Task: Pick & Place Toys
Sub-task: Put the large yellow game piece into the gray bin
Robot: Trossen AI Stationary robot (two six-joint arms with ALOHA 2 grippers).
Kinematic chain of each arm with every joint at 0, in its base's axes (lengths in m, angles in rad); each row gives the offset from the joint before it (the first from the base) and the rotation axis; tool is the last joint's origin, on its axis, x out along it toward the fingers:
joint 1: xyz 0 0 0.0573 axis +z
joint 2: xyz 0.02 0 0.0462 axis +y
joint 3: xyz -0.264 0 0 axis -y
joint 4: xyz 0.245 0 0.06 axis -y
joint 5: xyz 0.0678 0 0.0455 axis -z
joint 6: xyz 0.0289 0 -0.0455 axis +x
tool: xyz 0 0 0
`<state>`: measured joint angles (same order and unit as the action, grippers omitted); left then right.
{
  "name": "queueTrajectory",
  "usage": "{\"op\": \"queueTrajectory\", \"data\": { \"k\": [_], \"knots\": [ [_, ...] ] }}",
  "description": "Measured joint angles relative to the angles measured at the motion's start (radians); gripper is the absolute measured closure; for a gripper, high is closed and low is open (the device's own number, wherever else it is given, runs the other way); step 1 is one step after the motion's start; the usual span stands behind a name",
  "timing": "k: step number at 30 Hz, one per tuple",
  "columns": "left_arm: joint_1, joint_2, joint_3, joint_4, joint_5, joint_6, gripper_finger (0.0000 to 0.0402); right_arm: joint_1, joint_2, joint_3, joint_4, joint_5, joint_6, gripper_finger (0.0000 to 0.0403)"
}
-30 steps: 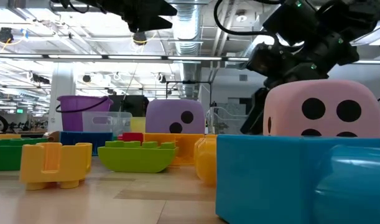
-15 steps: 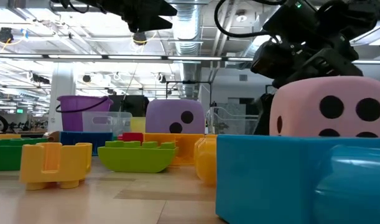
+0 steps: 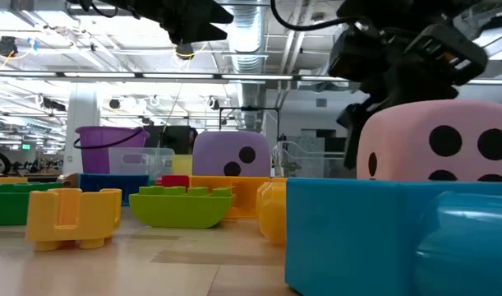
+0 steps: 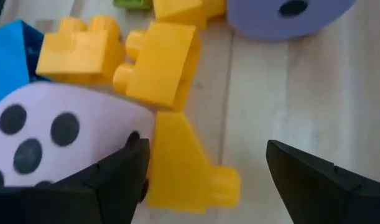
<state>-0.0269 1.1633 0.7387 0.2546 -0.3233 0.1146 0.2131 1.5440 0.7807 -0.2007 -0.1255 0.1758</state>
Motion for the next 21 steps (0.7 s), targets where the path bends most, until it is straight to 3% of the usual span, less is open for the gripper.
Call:
{"op": "queueTrajectory", "data": {
  "k": [11, 21],
  "knots": [
    [0.0, 0.0, 0.0, -0.013, 0.0, 0.001, 0.0073, 0.102, 0.015, 0.001, 0.011, -0.059, 0.188, 0.0088],
    [0.0, 0.0, 0.0, -0.014, 0.001, 0.003, 0.0073, 0.103, 0.013, 0.001, -0.034, 0.104, 0.183, 0.0088]
  ]
}}
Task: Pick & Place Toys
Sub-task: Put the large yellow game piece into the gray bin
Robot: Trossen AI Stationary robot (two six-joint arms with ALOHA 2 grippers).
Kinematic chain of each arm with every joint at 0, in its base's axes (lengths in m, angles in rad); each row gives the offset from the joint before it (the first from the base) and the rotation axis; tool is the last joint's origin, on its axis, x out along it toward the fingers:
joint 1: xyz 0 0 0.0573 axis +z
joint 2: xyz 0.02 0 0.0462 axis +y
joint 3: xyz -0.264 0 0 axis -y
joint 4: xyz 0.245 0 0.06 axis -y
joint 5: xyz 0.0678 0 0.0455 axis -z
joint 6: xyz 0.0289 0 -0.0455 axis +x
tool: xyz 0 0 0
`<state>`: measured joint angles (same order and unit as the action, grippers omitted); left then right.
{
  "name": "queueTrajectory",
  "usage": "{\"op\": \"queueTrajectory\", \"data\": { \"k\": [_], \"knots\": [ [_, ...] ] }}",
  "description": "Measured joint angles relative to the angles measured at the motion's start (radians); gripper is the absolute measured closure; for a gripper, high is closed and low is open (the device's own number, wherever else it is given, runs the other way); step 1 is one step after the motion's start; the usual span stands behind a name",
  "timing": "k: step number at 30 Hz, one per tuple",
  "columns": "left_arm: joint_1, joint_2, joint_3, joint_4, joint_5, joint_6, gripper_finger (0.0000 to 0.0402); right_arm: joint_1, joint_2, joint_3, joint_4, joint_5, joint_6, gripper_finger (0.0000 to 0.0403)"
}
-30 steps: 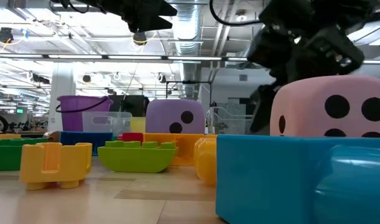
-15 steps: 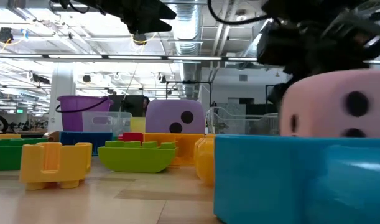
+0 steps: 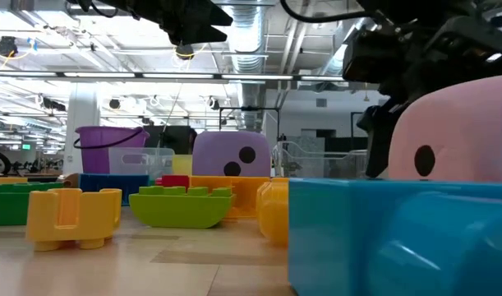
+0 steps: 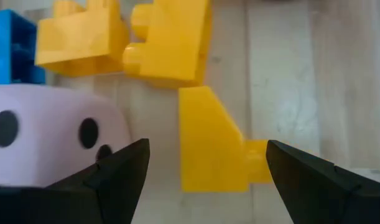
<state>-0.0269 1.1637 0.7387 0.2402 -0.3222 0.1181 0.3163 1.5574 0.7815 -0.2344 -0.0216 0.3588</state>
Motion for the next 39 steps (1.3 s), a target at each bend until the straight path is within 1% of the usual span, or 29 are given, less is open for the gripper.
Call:
{"op": "queueTrajectory", "data": {
  "k": [10, 14, 22, 26, 31, 34, 36, 39],
  "knots": [
    [0.0, 0.0, 0.0, 0.0, 0.004, 0.0, 0.0073, -0.018, 0.004, 0.0, -0.035, 0.004, -0.003, 0.0088],
    [0.0, 0.0, 0.0, -0.001, 0.003, 0.0, 0.0073, -0.018, 0.031, 0.0, -0.03, 0.021, -0.018, 0.0088],
    [0.0, 0.0, 0.0, -0.022, 0.003, 0.0, 0.0073, -0.018, 0.136, 0.005, 0.014, 0.014, -0.021, 0.0089],
    [0.0, 0.0, 0.0, -0.032, 0.001, 0.0, 0.0073, -0.02, 0.143, 0.006, 0.013, 0.014, -0.021, 0.0106],
    [0.0, 0.0, 0.0, -0.032, -0.002, 0.0, 0.0073, -0.039, 0.101, 0.0, 0.006, -0.006, -0.018, 0.0138],
    [0.0, 0.0, 0.0, -0.032, -0.005, 0.0, 0.0073, -0.052, 0.056, -0.002, 0.002, -0.007, -0.008, 0.014],
    [0.0, 0.0, 0.0, -0.032, -0.042, 0.001, 0.0073, -0.062, 0.019, -0.001, 0.006, -0.005, 0.022, 0.014],
    [0.0, 0.0, 0.0, -0.03, -0.125, 0.005, 0.0073, -0.076, -0.039, -0.001, 0.004, -0.001, 0.046, 0.014]
  ]
}}
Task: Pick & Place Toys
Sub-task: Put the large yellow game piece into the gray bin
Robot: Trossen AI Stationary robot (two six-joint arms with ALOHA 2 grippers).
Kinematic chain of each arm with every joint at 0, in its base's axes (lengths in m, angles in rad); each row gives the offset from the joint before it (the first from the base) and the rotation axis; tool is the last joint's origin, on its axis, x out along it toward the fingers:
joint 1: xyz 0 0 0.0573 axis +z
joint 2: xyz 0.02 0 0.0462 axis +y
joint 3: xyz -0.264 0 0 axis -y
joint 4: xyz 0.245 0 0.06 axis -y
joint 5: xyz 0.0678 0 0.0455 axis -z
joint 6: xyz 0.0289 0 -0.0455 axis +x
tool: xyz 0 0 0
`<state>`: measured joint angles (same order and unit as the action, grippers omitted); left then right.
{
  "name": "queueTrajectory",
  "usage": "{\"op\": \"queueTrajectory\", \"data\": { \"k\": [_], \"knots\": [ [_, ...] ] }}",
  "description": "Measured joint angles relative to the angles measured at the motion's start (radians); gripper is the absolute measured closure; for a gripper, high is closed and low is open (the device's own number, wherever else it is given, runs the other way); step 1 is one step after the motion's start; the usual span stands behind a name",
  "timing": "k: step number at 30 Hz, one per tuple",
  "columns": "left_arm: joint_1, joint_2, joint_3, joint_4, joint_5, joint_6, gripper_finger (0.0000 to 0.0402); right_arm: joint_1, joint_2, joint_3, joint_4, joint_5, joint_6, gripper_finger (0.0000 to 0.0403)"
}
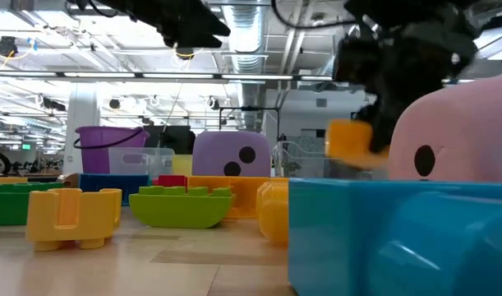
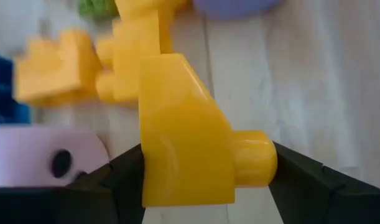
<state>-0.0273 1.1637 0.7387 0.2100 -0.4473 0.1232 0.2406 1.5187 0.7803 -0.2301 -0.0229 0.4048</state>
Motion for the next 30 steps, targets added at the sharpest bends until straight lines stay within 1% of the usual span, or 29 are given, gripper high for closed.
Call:
{"op": "queueTrajectory", "data": {
  "k": [2, 4, 7, 10, 12, 15, 17, 18, 20, 22, 23, 25, 30],
  "knots": [
    [0.0, 0.0, 0.0, 0.013, -0.071, 0.031, 0.0073, -0.011, -0.049, 0.0, 0.003, 0.031, -0.001, 0.014],
    [0.0, 0.0, 0.0, 0.039, -0.144, 0.071, 0.0073, -0.026, -0.098, 0.0, 0.001, 0.105, -0.016, 0.014],
    [0.005, 0.0, 0.0, 0.093, -0.247, 0.125, 0.0073, -0.062, -0.17, 0.0, 0.003, 0.283, -0.044, 0.014],
    [0.024, 0.0, 0.0, 0.141, -0.306, 0.171, 0.0073, -0.123, -0.228, 0.0, 0.018, 0.444, -0.067, 0.014],
    [0.048, 0.0, 0.0, 0.163, -0.313, 0.189, 0.0073, -0.179, -0.251, 0.001, 0.062, 0.491, -0.087, 0.014],
    [0.092, 0.0, 0.0, 0.174, -0.313, 0.191, 0.0073, -0.284, -0.256, 0.001, 0.173, 0.494, -0.146, 0.0141],
    [0.125, 0.0, 0.0, 0.173, -0.313, 0.191, 0.0073, -0.355, -0.237, 0.001, 0.281, 0.458, -0.195, 0.0141],
    [0.143, 0.0, 0.0, 0.173, -0.313, 0.192, 0.0073, -0.392, -0.218, 0.001, 0.352, 0.411, -0.227, 0.0141],
    [0.174, 0.0, 0.0, 0.173, -0.313, 0.192, 0.0073, -0.466, -0.166, 0.002, 0.501, 0.27, -0.274, 0.0141],
    [0.203, 0.0, 0.0, 0.173, -0.313, 0.192, 0.0073, -0.533, -0.109, 0.005, 0.646, 0.118, -0.29, 0.0141],
    [0.216, 0.0, 0.0, 0.173, -0.313, 0.193, 0.0073, -0.563, -0.076, 0.018, 0.69, 0.058, -0.29, 0.0141],
    [0.237, 0.0, 0.0, 0.172, -0.313, 0.194, 0.0073, -0.619, -0.02, 0.049, 0.702, -0.03, -0.286, 0.0141],
    [0.271, -0.001, 0.0, 0.172, -0.332, 0.196, 0.0073, -0.712, 0.096, 0.152, 0.641, -0.182, -0.302, 0.0142]
  ]
}}
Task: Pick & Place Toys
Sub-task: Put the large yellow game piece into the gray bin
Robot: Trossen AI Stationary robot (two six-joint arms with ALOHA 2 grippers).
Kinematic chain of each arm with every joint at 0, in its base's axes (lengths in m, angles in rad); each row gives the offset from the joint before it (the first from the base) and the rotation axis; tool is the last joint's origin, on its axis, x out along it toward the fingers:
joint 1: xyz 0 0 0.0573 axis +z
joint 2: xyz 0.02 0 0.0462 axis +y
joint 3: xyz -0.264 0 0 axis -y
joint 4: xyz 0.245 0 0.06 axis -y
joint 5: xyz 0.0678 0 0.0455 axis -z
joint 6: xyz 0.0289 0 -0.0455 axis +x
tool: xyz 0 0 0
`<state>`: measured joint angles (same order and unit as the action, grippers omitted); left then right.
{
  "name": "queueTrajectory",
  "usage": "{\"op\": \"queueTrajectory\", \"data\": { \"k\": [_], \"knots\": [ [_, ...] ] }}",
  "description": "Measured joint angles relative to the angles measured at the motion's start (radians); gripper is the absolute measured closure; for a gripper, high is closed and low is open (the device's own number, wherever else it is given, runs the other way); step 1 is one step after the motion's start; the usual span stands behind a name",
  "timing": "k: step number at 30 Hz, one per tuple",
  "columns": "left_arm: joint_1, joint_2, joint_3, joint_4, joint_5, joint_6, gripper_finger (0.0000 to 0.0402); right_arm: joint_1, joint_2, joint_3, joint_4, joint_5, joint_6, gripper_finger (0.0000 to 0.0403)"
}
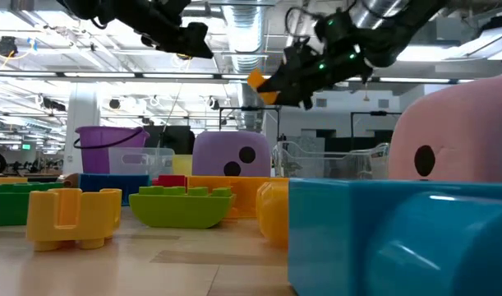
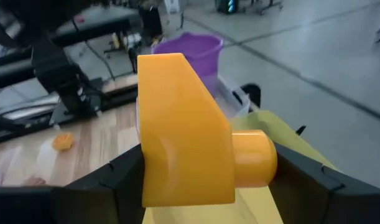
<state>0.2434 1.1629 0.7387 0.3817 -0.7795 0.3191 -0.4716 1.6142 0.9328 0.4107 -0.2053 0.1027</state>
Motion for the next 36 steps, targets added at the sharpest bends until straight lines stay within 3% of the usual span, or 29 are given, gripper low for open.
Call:
{"op": "queueTrajectory", "data": {
  "k": [4, 7, 14, 17, 20, 27, 36],
  "knots": [
    [0.008, 0.0, 0.0, 0.0, 0.0, 0.0, 0.0073, -0.026, 0.029, 0.066, -0.088, -0.023, -0.01, 0.0142],
    [0.008, 0.0, 0.0, 0.0, 0.0, 0.0, 0.0073, -0.045, -0.009, 0.091, -0.181, 0.061, -0.022, 0.0142],
    [0.008, 0.0, 0.0, 0.0, 0.0, -0.001, 0.0073, -0.085, -0.239, 0.078, -0.543, 0.501, -0.02, 0.0142],
    [0.008, 0.0, 0.0, 0.0, 0.0, -0.001, 0.0073, -0.092, -0.349, 0.03, -0.7, 0.711, 0.043, 0.0142],
    [0.008, 0.0, 0.0, 0.0, -0.001, -0.001, 0.0073, -0.108, -0.461, -0.032, -0.819, 0.843, 0.146, 0.0142],
    [0.008, 0.0, 0.0, 0.0, -0.001, -0.006, 0.0073, -0.191, -0.649, -0.176, -0.887, 0.869, 0.312, 0.0142],
    [0.007, 0.0, 0.0, 0.0, -0.001, -0.012, 0.0073, -0.305, -0.663, -0.193, -1.1, 0.861, 0.421, 0.0141]
  ]
}}
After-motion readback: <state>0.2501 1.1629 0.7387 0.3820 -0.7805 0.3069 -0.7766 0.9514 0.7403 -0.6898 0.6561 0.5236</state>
